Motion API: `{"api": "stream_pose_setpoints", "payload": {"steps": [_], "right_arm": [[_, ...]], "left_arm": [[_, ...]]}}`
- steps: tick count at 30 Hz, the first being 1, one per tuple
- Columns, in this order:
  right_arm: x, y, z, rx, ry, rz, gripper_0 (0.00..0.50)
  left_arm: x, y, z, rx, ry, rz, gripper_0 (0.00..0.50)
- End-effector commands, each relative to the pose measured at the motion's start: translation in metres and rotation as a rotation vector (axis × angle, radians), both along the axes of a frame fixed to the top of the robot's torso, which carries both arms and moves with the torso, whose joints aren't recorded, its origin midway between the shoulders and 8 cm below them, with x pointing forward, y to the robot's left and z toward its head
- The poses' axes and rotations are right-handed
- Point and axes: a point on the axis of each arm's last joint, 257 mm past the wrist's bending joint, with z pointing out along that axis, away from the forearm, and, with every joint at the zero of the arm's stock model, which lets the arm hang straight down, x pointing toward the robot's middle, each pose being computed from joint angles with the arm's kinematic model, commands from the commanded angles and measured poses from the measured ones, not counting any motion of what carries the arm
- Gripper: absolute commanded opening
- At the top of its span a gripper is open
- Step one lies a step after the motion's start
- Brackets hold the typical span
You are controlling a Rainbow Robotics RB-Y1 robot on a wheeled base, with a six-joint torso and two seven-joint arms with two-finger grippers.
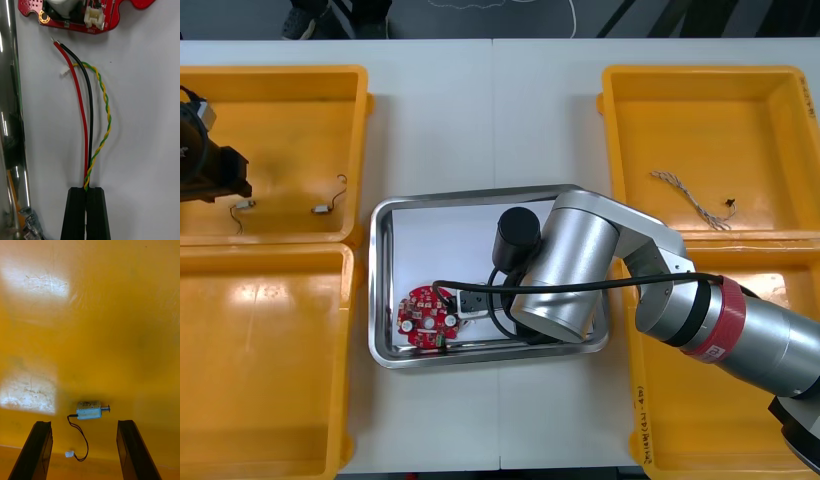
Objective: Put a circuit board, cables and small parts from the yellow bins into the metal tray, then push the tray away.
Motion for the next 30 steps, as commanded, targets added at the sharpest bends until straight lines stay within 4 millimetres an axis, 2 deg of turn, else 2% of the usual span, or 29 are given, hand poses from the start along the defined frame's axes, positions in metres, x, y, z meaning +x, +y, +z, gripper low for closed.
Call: {"api": "stream_pose_setpoints", "payload": {"steps": [1, 3, 4, 5, 6, 7, 9, 15, 23, 30], "right_arm": [[0.007, 0.012, 0.015, 0.012, -0.039, 0.023, 0.078], [0.006, 0.010, 0.014, 0.016, -0.033, 0.015, 0.268], [0.007, 0.009, 0.015, 0.017, -0.035, 0.016, 0.308], [0.007, 0.009, 0.016, 0.020, -0.039, 0.015, 0.399], [0.007, 0.008, 0.017, 0.021, -0.041, 0.013, 0.460], [0.007, 0.008, 0.017, 0.021, -0.042, 0.012, 0.478], [0.008, 0.008, 0.021, 0.032, -0.045, 0.009, 0.500], [0.009, 0.003, 0.040, 0.059, -0.054, -0.016, 0.500], [0.017, -0.017, 0.093, 0.078, -0.042, -0.084, 0.500], [0.028, -0.029, 0.127, 0.119, -0.066, -0.145, 0.500]], "left_arm": [[0.014, 0.013, 0.024, 0.063, -0.050, -0.061, 0.500], [0.017, 0.013, 0.021, 0.056, -0.059, -0.061, 0.500], [0.018, 0.012, 0.020, 0.055, -0.062, -0.063, 0.500], [0.019, 0.011, 0.017, 0.052, -0.061, -0.064, 0.500], [0.018, 0.011, 0.015, 0.048, -0.056, -0.062, 0.500], [0.018, 0.010, 0.014, 0.044, -0.055, -0.062, 0.500], [0.018, 0.008, 0.011, 0.035, -0.052, -0.061, 0.500], [0.019, 0.004, 0.005, 0.024, -0.050, -0.060, 0.500], [0.024, -0.003, 0.001, 0.018, -0.063, -0.066, 0.500], [0.025, -0.006, 0.000, 0.015, -0.062, -0.067, 0.500]]}}
